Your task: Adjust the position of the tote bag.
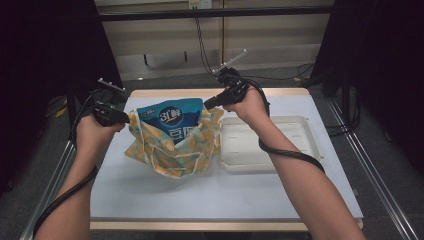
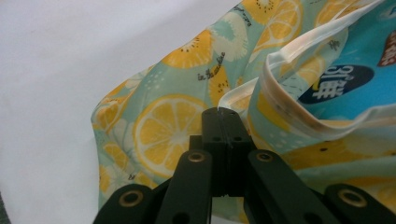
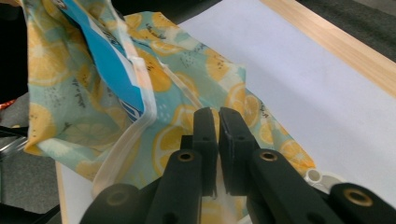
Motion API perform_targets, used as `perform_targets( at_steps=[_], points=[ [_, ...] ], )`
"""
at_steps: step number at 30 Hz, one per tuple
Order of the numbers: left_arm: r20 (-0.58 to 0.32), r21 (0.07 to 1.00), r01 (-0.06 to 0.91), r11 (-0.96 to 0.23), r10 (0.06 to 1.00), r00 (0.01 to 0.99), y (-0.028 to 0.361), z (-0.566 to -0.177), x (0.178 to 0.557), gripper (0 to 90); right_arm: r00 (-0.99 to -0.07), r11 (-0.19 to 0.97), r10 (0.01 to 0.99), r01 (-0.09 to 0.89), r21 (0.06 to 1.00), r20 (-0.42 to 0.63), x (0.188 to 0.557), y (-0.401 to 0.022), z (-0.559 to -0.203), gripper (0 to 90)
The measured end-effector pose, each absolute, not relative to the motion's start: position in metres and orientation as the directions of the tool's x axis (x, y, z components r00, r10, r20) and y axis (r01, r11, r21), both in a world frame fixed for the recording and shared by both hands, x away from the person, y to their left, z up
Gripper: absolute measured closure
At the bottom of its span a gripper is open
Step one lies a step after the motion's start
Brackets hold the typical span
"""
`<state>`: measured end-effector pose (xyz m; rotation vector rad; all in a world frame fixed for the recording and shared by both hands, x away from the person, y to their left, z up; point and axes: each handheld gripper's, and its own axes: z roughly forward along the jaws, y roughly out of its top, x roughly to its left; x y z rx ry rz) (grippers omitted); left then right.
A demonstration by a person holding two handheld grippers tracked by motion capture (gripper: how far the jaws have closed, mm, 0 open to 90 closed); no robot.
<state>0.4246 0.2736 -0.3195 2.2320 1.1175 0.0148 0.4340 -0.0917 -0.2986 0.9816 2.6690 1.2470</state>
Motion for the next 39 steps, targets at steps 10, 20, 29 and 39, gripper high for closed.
perform_targets(
  at_steps=[10,20,29,39],
  points=[
    [-0.257,0.547,0.715,-0.435,0.726,0.638,0.279,-0.318,0.419,90.0,-0.776,0.446,0.605,0.519,0.729,0.182,0.429,-0.104,-0.288,57.6],
    [-0.261,0.526,0.727,-0.441,0.731,0.631,0.279,-0.327,0.418,90.0,-0.797,0.481,0.582,0.5,0.72,0.163,0.414,-0.113,-0.28,47.2],
    [-0.275,0.567,0.717,-0.406,0.727,0.629,0.29,-0.311,0.412,90.0,-0.795,0.482,0.584,0.504,0.717,0.166,0.412,-0.114,-0.284,41.6],
    [-0.309,0.652,0.674,-0.348,0.69,0.655,0.298,-0.264,0.398,67.7,-0.789,0.479,0.588,0.518,0.709,0.179,0.414,-0.113,-0.287,41.9]
  ],
)
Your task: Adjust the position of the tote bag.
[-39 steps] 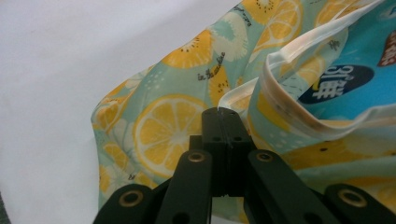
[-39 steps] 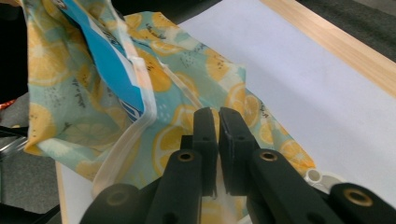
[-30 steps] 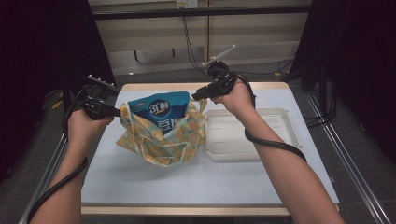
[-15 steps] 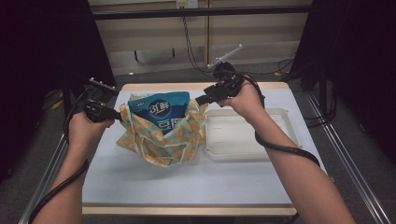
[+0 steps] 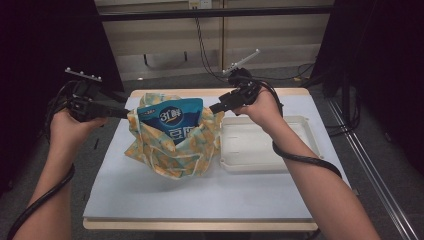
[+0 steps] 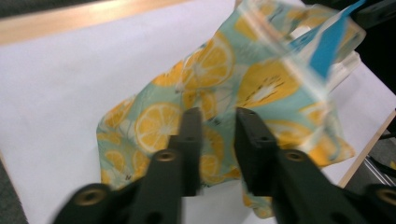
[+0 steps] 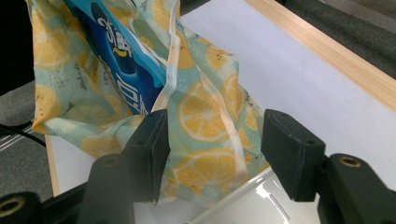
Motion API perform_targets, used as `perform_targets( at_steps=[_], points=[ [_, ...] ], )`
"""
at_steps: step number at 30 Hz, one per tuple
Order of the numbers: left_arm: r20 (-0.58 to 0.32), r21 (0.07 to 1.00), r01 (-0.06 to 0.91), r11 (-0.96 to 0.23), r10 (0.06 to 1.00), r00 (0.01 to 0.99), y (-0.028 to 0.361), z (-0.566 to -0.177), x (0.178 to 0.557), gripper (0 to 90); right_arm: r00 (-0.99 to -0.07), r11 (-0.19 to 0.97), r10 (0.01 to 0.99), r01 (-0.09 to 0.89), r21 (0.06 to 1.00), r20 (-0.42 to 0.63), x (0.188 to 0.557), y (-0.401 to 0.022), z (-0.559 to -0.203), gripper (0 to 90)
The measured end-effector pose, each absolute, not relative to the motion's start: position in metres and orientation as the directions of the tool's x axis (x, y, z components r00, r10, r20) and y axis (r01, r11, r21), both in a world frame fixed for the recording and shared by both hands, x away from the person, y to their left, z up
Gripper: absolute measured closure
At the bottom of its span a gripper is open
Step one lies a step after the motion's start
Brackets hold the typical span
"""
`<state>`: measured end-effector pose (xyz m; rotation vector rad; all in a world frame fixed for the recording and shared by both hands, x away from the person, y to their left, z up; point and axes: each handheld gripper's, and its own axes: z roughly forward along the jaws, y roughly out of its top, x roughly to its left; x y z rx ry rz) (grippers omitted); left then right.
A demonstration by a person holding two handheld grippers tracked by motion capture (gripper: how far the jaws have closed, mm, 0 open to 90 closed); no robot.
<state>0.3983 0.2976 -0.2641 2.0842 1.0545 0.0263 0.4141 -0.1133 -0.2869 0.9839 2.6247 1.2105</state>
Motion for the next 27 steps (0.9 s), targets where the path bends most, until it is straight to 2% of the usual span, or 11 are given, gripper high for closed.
perform_targets(
  at_steps=[3,5,9,18,25,27],
  points=[
    [-0.322,0.656,0.672,-0.343,0.678,0.661,0.293,-0.255,0.395,57.0,-0.791,0.481,0.584,0.517,0.708,0.181,0.415,-0.113,-0.287,42.0],
    [-0.295,0.654,0.661,-0.367,0.681,0.67,0.29,-0.251,0.394,53.9,-0.791,0.479,0.583,0.519,0.708,0.185,0.414,-0.112,-0.288,42.3],
    [-0.289,0.662,0.662,-0.352,0.695,0.659,0.29,-0.244,0.396,40.3,-0.791,0.481,0.583,0.522,0.704,0.188,0.414,-0.111,-0.288,42.5],
    [-0.277,0.677,0.631,-0.379,0.663,0.695,0.281,-0.235,0.389,35.1,-0.794,0.492,0.579,0.52,0.699,0.183,0.414,-0.108,-0.29,42.7],
    [-0.211,0.648,0.607,-0.461,0.657,0.724,0.265,-0.237,0.387,32.3,-0.792,0.488,0.582,0.524,0.699,0.187,0.414,-0.109,-0.291,42.8],
    [-0.19,0.63,0.599,-0.493,0.651,0.735,0.261,-0.24,0.388,34.0,-0.793,0.491,0.581,0.521,0.698,0.184,0.414,-0.109,-0.291,42.8]
  ],
)
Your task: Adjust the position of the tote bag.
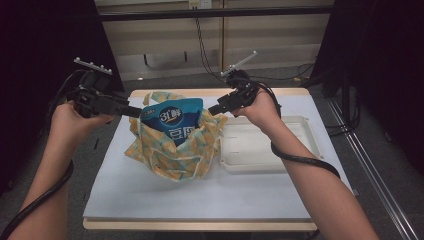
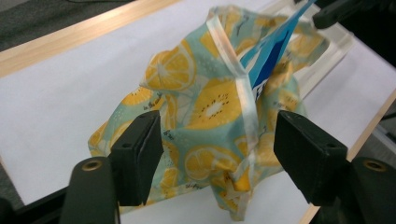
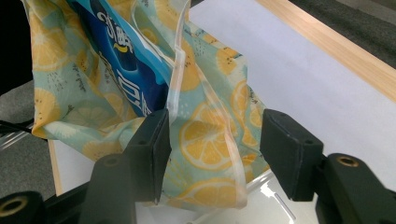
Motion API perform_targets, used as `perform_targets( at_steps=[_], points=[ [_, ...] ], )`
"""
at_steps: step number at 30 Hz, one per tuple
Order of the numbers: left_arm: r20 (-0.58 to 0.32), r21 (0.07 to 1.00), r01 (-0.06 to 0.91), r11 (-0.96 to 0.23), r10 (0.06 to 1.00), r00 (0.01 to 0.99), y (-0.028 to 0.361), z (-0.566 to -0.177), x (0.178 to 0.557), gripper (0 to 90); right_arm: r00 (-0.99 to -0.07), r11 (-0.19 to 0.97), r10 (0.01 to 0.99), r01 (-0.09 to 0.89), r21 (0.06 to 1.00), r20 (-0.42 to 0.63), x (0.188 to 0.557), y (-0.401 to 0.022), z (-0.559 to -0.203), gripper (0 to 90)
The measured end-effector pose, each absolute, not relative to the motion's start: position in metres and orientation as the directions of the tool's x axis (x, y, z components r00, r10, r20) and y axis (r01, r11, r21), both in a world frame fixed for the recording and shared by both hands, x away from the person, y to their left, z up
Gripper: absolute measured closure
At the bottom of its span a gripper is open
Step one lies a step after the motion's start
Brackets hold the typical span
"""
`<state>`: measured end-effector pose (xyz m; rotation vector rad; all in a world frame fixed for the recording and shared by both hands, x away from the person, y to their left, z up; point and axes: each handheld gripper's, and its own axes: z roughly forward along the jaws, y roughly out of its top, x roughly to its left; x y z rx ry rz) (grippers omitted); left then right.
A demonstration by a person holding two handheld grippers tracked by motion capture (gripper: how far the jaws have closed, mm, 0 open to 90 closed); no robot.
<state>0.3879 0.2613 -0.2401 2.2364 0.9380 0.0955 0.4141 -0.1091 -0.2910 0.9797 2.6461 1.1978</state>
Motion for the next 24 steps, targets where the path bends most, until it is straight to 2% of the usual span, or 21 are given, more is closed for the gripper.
perform_targets(
  at_steps=[3,7,12,15,20,24],
  points=[
    [-0.156,0.606,0.589,-0.535,0.646,0.747,0.259,-0.243,0.388,45.1,-0.796,0.494,0.577,0.518,0.698,0.182,0.414,-0.109,-0.291,42.7],
    [-0.147,0.584,0.59,-0.558,0.641,0.753,0.259,-0.245,0.388,70.9,-0.793,0.49,0.58,0.522,0.698,0.186,0.414,-0.108,-0.291,42.7],
    [-0.171,0.581,0.608,-0.542,0.649,0.741,0.265,-0.243,0.387,85.4,-0.794,0.493,0.579,0.522,0.696,0.185,0.414,-0.108,-0.293,42.8],
    [-0.184,0.584,0.607,-0.539,0.64,0.746,0.27,-0.242,0.387,88.0,-0.794,0.493,0.578,0.523,0.696,0.188,0.414,-0.107,-0.295,42.7],
    [-0.215,0.617,0.631,-0.47,0.67,0.71,0.283,-0.243,0.387,89.2,-0.798,0.499,0.572,0.521,0.693,0.188,0.414,-0.105,-0.296,42.8],
    [-0.217,0.594,0.66,-0.459,0.699,0.681,0.288,-0.253,0.39,89.2,-0.795,0.497,0.575,0.527,0.689,0.193,0.414,-0.104,-0.298,43.3]
  ],
)
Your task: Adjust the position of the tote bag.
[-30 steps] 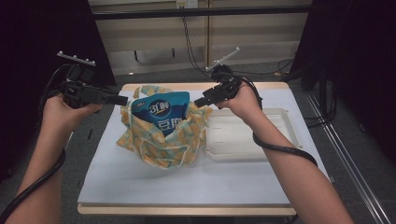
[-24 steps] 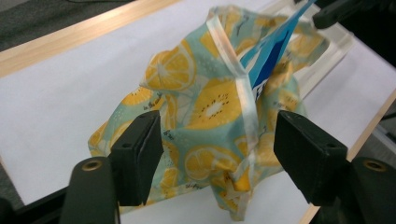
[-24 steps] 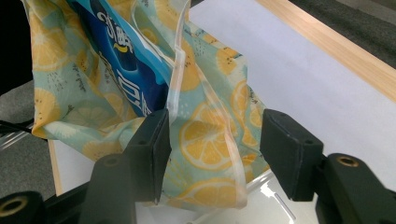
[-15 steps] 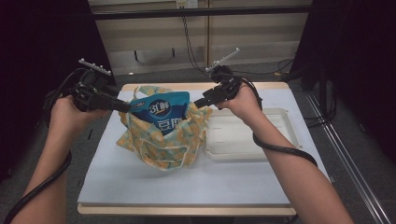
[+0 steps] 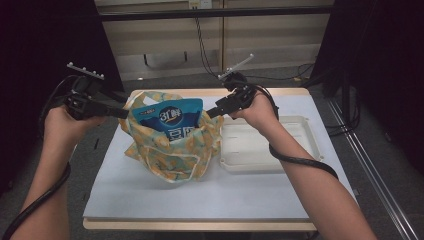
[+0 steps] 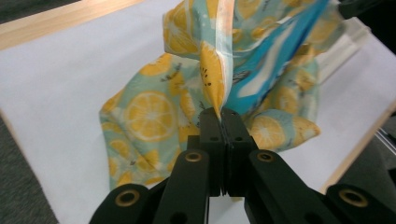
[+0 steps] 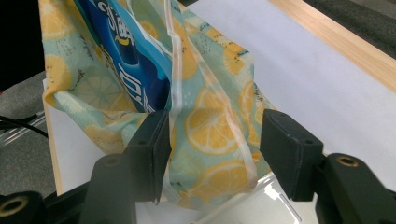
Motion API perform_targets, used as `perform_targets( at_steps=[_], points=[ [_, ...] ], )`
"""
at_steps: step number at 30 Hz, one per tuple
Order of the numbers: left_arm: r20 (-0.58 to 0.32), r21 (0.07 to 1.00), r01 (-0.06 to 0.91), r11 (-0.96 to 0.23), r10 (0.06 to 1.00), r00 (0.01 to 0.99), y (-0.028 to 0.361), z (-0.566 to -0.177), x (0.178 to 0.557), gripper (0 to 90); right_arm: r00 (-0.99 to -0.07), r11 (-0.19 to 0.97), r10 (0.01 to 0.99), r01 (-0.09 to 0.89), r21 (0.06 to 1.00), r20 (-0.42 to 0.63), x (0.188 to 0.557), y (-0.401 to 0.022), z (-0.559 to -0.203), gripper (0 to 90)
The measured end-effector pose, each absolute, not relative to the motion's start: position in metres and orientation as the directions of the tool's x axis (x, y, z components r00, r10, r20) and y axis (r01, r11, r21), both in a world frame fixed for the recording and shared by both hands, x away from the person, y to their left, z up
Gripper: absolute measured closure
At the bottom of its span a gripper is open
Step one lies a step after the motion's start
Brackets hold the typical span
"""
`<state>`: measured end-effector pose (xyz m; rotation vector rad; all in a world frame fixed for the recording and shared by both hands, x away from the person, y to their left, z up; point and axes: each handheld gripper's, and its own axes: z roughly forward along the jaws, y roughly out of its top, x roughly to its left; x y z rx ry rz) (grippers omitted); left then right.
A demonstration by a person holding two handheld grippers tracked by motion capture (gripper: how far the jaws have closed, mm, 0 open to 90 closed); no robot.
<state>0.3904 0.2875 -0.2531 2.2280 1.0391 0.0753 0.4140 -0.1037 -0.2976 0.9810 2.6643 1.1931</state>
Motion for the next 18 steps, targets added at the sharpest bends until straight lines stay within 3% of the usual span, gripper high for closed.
perform_targets(
  at_steps=[10,18],
  points=[
    [-0.215,0.572,0.681,-0.457,0.718,0.662,0.286,-0.286,0.397,89.1,-0.797,0.5,0.565,0.535,0.681,0.211,0.416,-0.101,-0.308,51.6],
    [-0.225,0.594,0.677,-0.434,0.718,0.658,0.281,-0.303,0.389,89.0,-0.796,0.505,0.565,0.54,0.674,0.214,0.413,-0.1,-0.317,44.4]
  ],
)
